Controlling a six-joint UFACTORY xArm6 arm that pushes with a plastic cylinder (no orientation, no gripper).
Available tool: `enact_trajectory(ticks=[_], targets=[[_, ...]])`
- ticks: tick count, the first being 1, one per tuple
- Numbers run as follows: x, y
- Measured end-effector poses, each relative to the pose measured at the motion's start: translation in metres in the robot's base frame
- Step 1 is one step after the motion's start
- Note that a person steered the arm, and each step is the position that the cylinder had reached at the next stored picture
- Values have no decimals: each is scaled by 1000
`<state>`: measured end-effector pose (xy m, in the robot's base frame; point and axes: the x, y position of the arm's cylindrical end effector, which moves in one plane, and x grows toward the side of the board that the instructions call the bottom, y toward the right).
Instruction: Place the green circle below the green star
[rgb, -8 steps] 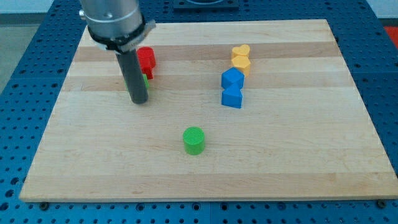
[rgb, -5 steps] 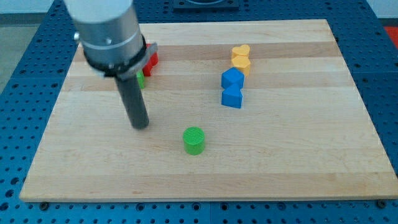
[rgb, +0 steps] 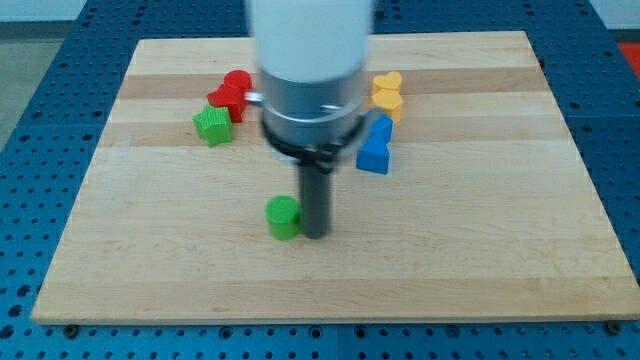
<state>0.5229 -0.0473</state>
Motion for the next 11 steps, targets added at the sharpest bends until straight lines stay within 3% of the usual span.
enact_trajectory(ticks=[1, 3, 5, 6, 8, 9, 10, 11], targets=[[-2, -39], [-2, -41], [-24, -113], [-35, -123], [-14, -138], [-52, -146], [-59, -136], [-32, -143]])
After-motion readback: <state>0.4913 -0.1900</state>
